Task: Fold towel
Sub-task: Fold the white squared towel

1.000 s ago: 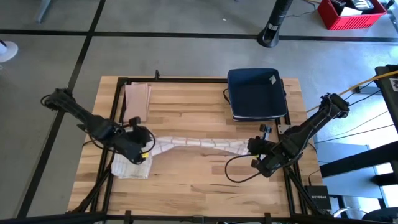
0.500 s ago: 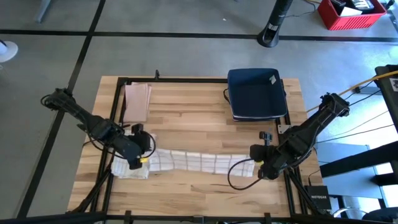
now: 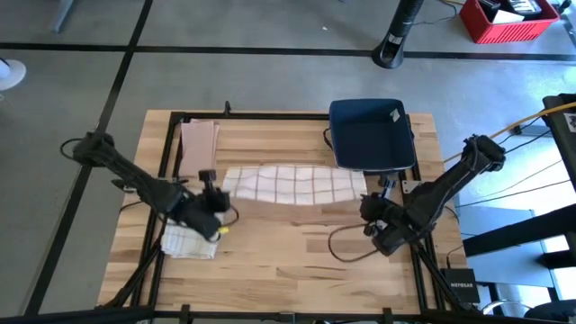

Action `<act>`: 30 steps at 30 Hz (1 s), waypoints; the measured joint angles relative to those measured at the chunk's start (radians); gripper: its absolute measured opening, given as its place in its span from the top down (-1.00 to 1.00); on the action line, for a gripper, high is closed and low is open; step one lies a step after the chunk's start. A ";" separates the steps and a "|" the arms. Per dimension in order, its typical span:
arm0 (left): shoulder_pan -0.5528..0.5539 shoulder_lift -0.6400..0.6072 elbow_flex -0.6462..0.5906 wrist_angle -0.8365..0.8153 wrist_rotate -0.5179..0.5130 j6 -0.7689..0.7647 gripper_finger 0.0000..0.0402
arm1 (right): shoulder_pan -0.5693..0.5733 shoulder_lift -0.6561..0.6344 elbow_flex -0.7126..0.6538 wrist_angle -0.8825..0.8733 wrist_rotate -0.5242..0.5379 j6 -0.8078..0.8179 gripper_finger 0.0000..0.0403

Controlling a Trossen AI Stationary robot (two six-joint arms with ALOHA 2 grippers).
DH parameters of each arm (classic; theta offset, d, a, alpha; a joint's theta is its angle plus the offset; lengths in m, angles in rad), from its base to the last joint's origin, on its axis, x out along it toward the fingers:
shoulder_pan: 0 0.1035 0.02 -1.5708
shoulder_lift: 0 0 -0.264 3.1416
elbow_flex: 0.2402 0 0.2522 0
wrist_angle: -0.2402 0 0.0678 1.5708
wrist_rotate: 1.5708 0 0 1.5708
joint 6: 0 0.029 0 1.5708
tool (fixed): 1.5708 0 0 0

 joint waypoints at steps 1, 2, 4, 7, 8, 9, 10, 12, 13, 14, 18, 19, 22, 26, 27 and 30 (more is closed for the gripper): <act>-0.027 0.023 -0.019 0.024 0.008 -0.024 0.98 | 0.020 0.003 -0.034 0.053 -0.016 0.000 0.94; -0.058 0.051 -0.040 0.046 0.013 -0.058 0.98 | 0.038 0.007 -0.068 0.122 -0.043 0.001 0.94; -0.118 0.108 -0.073 0.110 0.041 -0.112 0.98 | 0.081 0.018 -0.139 0.245 -0.115 0.009 0.94; -0.187 0.203 -0.106 0.233 0.137 -0.155 0.98 | 0.132 0.043 -0.232 0.422 -0.245 0.033 0.93; -0.199 0.236 -0.111 0.279 0.174 -0.165 0.98 | 0.142 0.056 -0.258 0.469 -0.294 0.049 0.92; -0.208 0.266 -0.114 0.325 0.208 -0.171 0.98 | 0.150 0.067 -0.278 0.502 -0.340 0.063 0.91; -0.217 0.295 -0.115 0.366 0.236 -0.181 0.98 | 0.156 0.077 -0.291 0.531 -0.380 0.077 0.90; -0.230 0.347 -0.116 0.425 0.290 -0.185 0.98 | 0.156 0.098 -0.308 0.595 -0.462 0.089 0.88; -0.233 0.368 -0.116 0.452 0.317 -0.185 0.98 | 0.156 0.105 -0.312 0.610 -0.494 0.093 0.86; -0.234 0.386 -0.116 0.477 0.339 -0.180 0.97 | 0.155 0.112 -0.314 0.619 -0.508 0.099 0.85; -0.219 0.424 -0.115 0.529 0.388 -0.197 0.86 | 0.155 0.124 -0.311 0.639 -0.534 0.116 0.72; -0.214 0.423 -0.115 0.531 0.410 -0.205 0.80 | 0.155 0.124 -0.305 0.634 -0.551 0.117 0.67; -0.194 0.408 -0.106 0.528 0.516 -0.228 0.58 | 0.154 0.121 -0.268 0.607 -0.651 0.119 0.49; -0.162 0.349 -0.055 0.495 0.742 -0.220 0.33 | 0.126 0.117 -0.161 0.490 -0.797 0.119 0.28; -0.151 0.327 -0.037 0.481 0.776 -0.225 0.29 | 0.115 0.117 -0.130 0.448 -0.804 0.120 0.24; -0.115 0.257 -0.019 0.470 0.762 -0.222 0.21 | 0.089 0.116 -0.067 0.379 -0.702 0.095 0.16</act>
